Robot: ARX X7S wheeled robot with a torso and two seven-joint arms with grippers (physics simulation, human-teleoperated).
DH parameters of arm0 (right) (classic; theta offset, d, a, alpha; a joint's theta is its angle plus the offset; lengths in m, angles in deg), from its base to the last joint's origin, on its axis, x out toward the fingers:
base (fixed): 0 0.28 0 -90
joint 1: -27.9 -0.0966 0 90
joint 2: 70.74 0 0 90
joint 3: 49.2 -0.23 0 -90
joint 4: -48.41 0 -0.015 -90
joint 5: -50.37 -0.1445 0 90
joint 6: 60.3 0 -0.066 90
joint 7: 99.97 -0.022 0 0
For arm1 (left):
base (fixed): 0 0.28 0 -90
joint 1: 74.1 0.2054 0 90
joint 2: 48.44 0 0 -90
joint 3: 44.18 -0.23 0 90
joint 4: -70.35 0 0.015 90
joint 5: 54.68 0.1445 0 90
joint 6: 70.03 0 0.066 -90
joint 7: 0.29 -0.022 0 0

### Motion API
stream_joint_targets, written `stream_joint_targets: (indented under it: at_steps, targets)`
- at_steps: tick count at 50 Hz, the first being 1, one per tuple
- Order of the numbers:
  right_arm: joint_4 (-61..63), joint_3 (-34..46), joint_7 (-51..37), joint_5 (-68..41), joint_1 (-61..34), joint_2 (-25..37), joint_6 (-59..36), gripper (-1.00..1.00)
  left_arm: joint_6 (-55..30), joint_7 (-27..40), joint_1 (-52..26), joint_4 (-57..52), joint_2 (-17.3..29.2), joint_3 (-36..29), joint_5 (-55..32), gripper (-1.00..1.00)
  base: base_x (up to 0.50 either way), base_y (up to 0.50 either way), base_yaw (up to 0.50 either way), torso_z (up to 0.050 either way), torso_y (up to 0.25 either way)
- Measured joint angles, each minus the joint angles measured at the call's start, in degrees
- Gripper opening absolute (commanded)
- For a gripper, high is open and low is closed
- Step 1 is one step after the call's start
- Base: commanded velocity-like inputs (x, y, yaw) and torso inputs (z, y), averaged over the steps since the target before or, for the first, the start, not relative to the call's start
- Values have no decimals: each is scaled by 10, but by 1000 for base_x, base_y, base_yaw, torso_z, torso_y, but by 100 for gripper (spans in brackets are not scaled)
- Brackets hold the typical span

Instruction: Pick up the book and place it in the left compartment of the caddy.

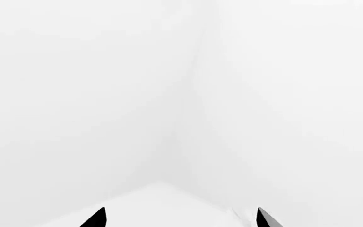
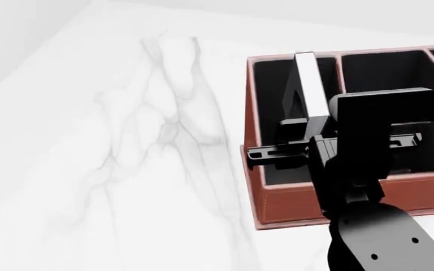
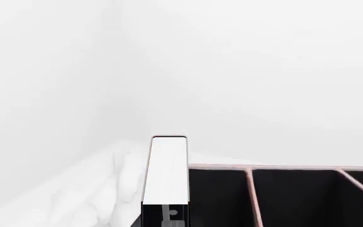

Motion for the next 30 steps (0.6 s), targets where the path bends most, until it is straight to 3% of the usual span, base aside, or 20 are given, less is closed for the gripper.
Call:
stream_joint_targets:
  at_steps: [9, 16, 30]
  targets:
    - [-21, 3, 6, 4, -3, -4, 10, -100, 10, -1, 4, -1, -1, -2, 5, 100, 0, 0, 0, 0, -64]
    - [-35, 2, 9, 10, -14, -7, 16, -100, 19, -2, 6, -2, -2, -6, 16, 100, 0, 0, 0, 0, -247]
    - [-94, 6, 24, 21, -51, -17, 24, -100, 20, 0, 7, -4, 0, -7, 12, 100, -1, 0, 0, 0, 0]
